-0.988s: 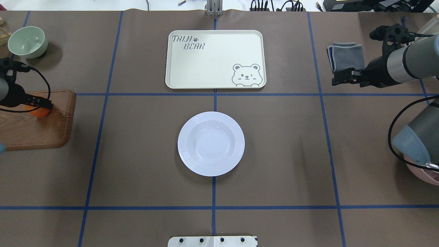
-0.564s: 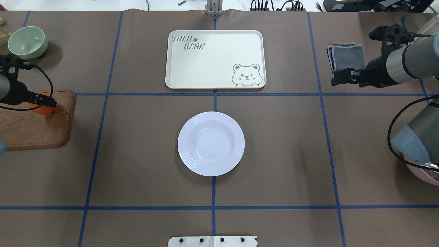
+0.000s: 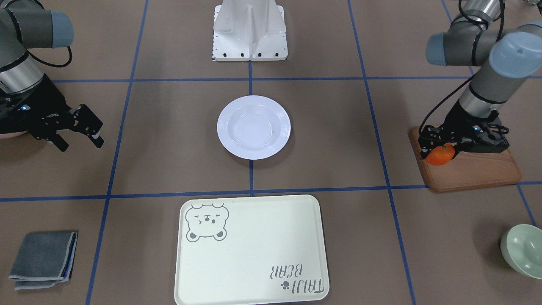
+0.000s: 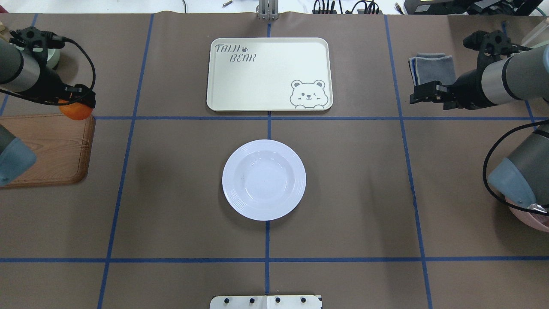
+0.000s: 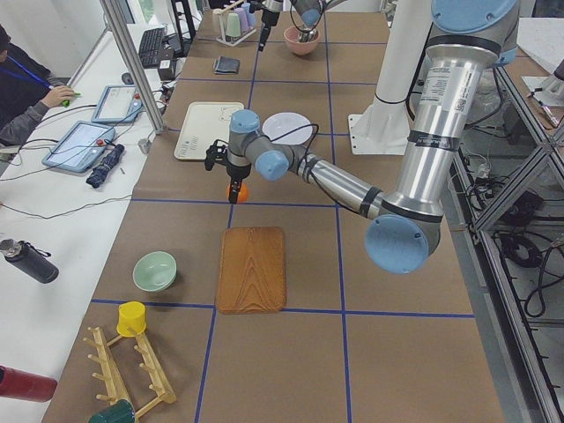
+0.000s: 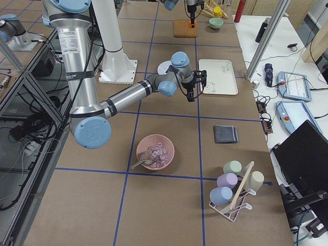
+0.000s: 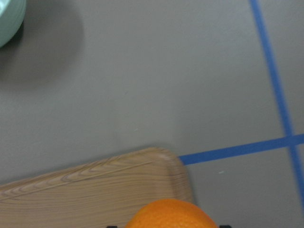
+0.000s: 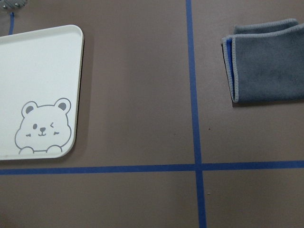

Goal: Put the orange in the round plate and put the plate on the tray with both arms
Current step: 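Carry the orange with the left gripper onto the white plate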

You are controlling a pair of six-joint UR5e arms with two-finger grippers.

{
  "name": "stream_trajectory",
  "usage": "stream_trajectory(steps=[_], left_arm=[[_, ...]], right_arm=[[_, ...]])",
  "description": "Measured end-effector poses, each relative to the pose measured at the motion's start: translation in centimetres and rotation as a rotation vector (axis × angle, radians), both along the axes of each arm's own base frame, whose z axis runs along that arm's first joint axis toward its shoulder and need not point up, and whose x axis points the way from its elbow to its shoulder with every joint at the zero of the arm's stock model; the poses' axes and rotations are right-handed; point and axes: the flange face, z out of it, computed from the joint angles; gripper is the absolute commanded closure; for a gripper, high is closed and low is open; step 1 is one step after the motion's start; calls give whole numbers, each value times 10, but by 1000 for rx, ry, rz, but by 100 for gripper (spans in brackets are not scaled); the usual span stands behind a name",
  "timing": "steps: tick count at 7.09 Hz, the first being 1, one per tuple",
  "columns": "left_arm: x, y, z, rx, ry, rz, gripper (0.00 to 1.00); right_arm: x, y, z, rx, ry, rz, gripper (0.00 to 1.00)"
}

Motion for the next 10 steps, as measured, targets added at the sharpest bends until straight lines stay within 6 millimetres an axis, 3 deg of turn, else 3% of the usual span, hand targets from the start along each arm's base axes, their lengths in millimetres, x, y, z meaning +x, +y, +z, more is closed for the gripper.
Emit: stream_trajectory(steps=[1, 3, 5, 7, 9, 10], left_arm=[[31, 6, -44, -43, 0, -31, 100], [129, 37, -132, -118, -6, -73, 100], [214, 76, -195, -178, 13, -111, 100], [283, 102, -229, -205, 14, -133, 100], [349, 111, -242, -212, 11, -141, 97], [372, 115, -238, -199, 22, -136, 75]], right_arm=[[-4, 2, -2, -30, -78, 41, 1], [-10, 7, -7, -78, -187, 99, 2], [-13, 12, -9, -133, -258, 143, 1], [-10, 25, 7, -131, -351, 149, 0], [-9, 31, 21, -111, -391, 141, 0], [-9, 32, 23, -108, -395, 138, 0]])
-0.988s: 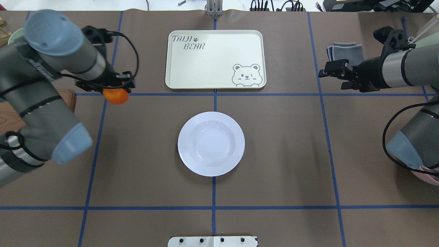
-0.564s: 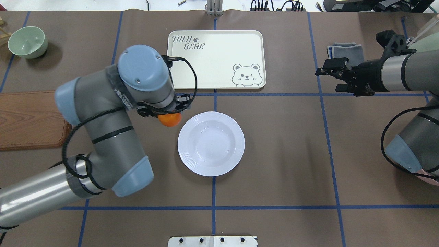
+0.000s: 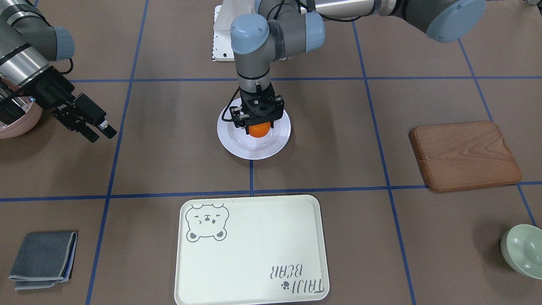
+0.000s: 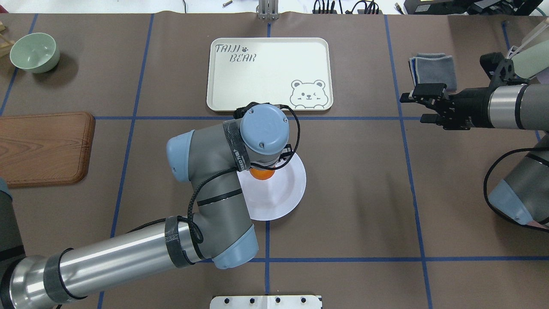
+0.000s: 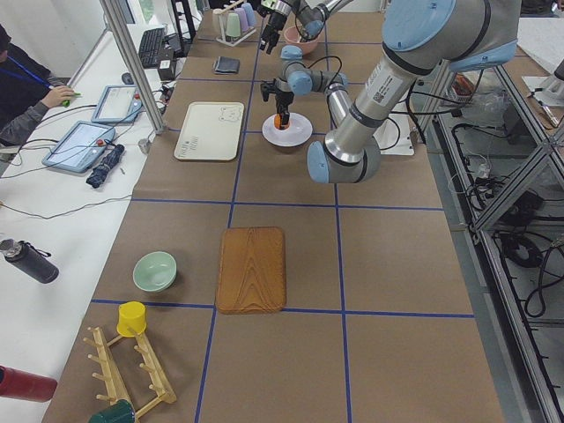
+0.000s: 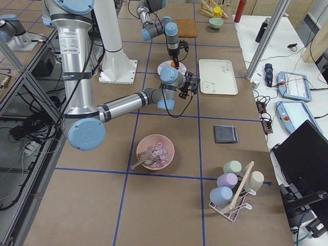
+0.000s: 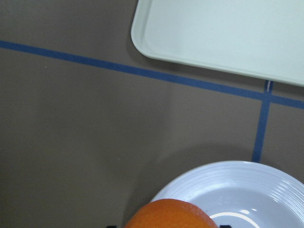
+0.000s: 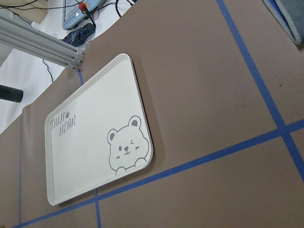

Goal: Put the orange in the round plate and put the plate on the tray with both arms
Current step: 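Carry the orange with the left gripper onto the white plate, then open the left gripper and withdraw it while the right gripper nears the plate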

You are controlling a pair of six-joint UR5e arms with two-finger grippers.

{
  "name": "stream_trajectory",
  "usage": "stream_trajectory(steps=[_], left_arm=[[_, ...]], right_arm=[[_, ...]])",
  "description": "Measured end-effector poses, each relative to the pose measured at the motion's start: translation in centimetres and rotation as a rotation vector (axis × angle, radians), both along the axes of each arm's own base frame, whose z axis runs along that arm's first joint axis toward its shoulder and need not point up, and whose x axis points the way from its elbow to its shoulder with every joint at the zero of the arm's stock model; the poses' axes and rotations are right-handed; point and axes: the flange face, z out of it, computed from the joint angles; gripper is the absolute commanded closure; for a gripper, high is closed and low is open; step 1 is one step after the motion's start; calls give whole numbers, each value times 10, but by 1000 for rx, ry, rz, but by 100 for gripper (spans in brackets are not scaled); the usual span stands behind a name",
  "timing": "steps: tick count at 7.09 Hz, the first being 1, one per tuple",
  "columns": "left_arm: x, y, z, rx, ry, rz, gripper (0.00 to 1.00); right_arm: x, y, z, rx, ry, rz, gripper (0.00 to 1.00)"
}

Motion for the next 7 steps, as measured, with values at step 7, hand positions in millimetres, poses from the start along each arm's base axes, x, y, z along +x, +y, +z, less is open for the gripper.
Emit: stream_trajectory(steps=[7], left_arm=[[-31, 17, -5, 72, 73, 25, 2]], right_arm=[[-7, 5, -3, 2, -8, -13, 0]])
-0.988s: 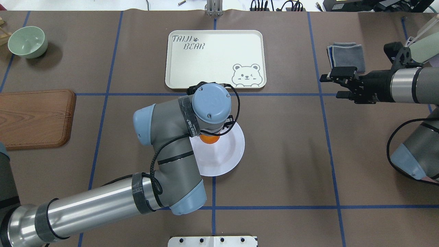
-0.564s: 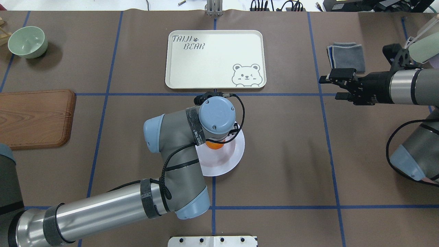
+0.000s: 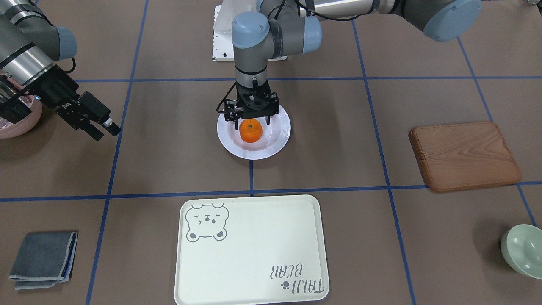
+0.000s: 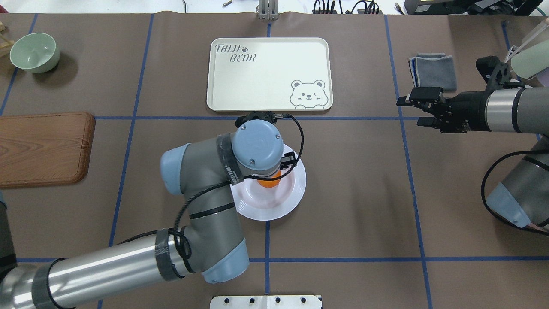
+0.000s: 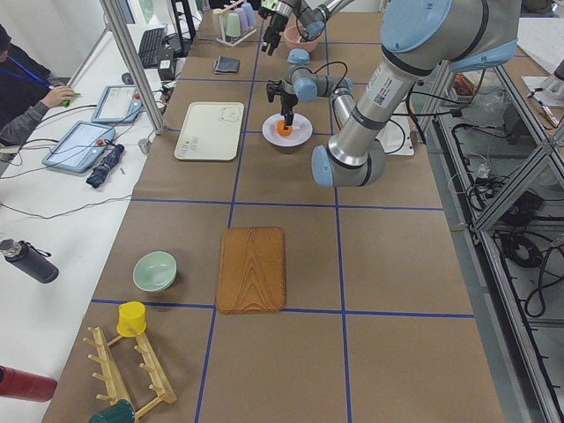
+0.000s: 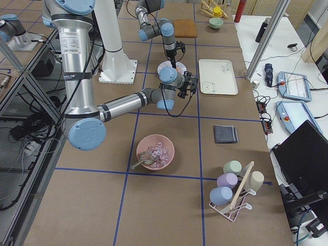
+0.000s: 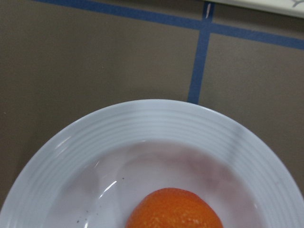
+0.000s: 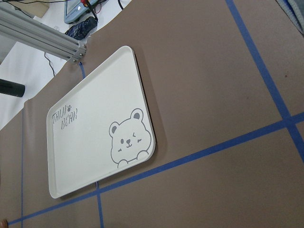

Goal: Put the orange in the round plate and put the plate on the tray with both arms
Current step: 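Open the left gripper and withdraw it while the right gripper nears the plate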

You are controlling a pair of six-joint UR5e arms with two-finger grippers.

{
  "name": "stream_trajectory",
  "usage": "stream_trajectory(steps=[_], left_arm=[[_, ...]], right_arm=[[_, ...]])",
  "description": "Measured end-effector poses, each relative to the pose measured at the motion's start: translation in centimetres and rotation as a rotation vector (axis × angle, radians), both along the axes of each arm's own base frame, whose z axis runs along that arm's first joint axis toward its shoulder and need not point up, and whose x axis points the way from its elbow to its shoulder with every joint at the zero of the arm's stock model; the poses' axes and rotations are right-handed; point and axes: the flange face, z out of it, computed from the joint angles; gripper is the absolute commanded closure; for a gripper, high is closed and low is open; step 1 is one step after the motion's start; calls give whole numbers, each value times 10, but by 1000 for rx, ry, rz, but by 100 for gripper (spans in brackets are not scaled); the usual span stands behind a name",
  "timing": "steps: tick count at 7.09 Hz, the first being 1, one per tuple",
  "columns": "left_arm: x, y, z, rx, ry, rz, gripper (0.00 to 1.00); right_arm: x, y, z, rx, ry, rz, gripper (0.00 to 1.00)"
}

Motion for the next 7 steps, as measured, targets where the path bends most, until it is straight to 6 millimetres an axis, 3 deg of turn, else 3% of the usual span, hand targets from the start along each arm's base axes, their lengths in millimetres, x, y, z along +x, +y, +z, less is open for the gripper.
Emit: stream_trajectory(steps=[2, 3, 5, 7], left_arm=[[-109, -28, 11, 40, -32, 70, 2], [-160, -50, 32, 67, -70, 109, 2], [-250, -99, 94, 119, -150, 190, 2], [-349, -133, 176, 127, -194, 286, 2]], right_arm=[[-9, 4, -3, -29, -23, 20, 0], [-22, 12, -7, -42, -41, 36, 0], [-60, 45, -23, -73, -91, 81, 0], [-104, 95, -29, -93, -120, 154, 0]])
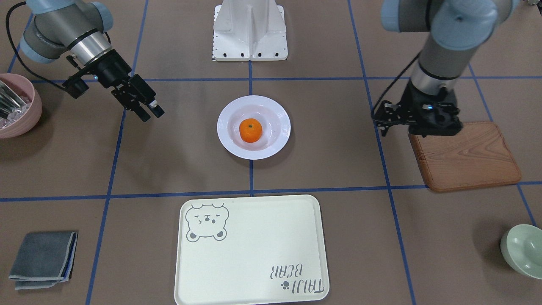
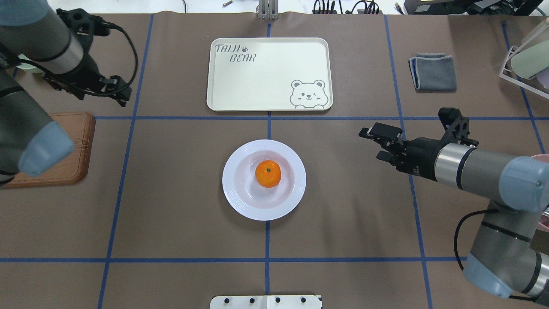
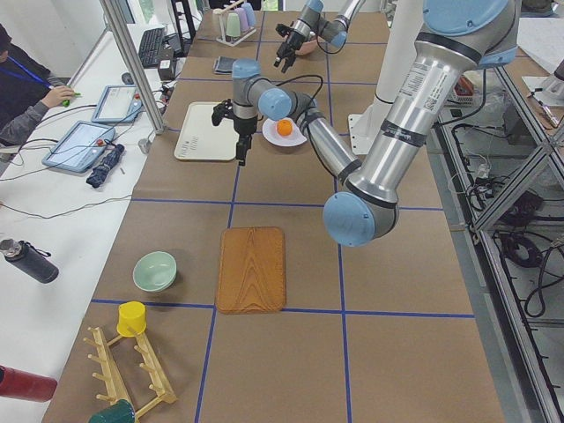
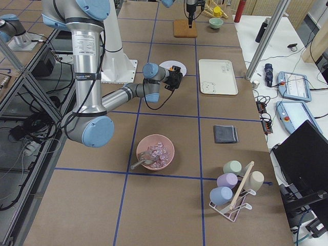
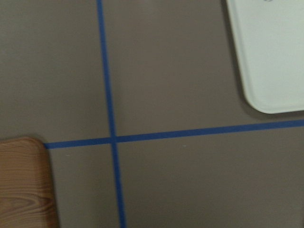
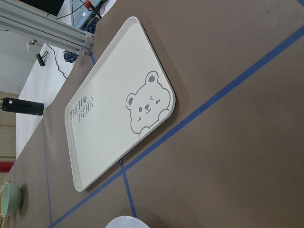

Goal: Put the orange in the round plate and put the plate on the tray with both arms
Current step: 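Open the left gripper and withdraw it while the right gripper nears the plate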

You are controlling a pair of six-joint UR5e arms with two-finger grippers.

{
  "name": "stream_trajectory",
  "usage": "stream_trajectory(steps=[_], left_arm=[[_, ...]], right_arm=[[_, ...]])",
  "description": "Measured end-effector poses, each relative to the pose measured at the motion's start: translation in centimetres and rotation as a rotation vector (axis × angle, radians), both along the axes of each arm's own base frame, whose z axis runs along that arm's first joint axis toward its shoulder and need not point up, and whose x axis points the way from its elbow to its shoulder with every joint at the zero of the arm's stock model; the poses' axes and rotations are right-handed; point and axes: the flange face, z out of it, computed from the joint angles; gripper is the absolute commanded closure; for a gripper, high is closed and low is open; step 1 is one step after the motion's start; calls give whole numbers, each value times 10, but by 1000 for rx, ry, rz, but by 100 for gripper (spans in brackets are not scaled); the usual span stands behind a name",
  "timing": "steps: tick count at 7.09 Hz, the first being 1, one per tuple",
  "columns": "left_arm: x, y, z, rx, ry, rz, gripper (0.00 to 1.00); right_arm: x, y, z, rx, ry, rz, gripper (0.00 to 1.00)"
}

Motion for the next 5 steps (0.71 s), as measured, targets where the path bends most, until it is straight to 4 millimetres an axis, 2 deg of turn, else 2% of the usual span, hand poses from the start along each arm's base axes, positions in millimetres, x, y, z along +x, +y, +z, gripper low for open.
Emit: stream_trajectory(steps=[1, 3, 4, 5], left_arm=[[-53, -9, 40, 18, -27, 36, 2], [-191, -23, 129, 45, -22, 112, 2], [-259, -21, 179, 34, -3, 118, 2], [-314, -9, 228, 11, 17, 106, 2]], right_arm=[[-17, 20, 0, 1, -2, 23, 0], [-43, 53, 0, -4, -6, 53, 0], [-54, 69, 2, -31, -20, 72, 0], [-65, 87, 5, -54, -31, 93, 0]])
